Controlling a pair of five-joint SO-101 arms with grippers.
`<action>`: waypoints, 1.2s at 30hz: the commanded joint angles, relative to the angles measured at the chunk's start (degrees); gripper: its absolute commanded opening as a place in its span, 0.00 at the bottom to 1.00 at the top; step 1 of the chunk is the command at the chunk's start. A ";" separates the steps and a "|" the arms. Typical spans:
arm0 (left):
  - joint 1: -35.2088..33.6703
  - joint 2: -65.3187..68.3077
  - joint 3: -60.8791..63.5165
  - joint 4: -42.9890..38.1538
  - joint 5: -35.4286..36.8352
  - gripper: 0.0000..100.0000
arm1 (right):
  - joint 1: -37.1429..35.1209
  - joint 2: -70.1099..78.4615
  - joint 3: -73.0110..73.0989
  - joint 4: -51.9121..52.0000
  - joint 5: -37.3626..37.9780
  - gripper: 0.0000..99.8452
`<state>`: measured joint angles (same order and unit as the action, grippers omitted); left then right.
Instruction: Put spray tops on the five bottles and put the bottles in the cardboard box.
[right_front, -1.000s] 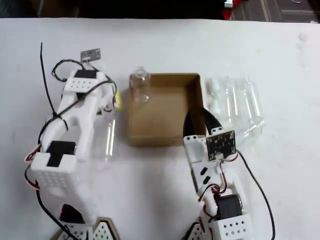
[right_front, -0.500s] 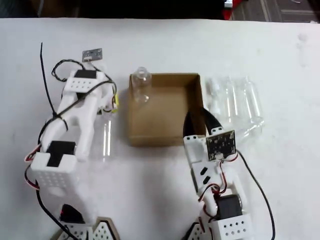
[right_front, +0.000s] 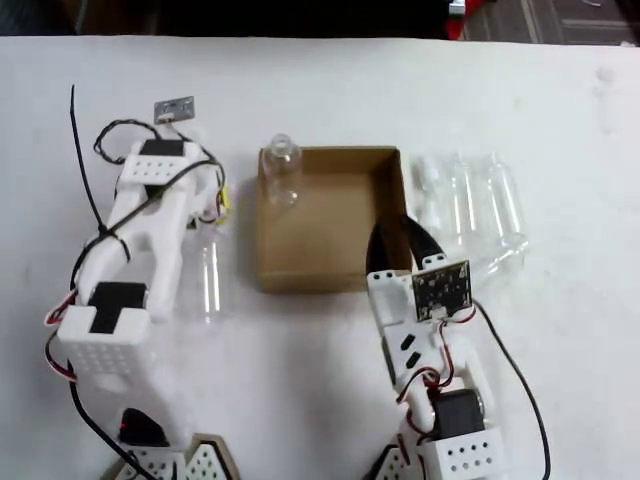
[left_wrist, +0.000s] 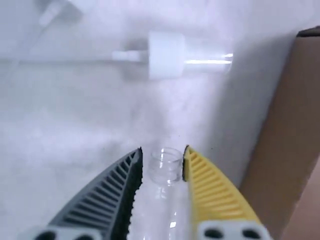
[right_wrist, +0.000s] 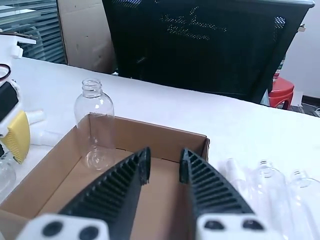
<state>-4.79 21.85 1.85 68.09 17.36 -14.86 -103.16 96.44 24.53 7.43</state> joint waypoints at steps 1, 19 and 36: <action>-0.75 -0.31 -2.29 -0.62 -0.79 0.13 | 0.48 0.04 0.44 -2.33 0.70 0.09; -0.84 6.81 -11.08 7.47 -0.79 0.13 | 0.48 0.04 0.44 -2.24 0.70 0.09; -0.40 8.13 -12.66 8.44 -0.70 0.11 | 0.48 0.04 0.44 -2.42 0.70 0.09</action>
<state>-4.97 30.55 -8.00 76.09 17.36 -14.86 -103.16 96.44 24.53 7.43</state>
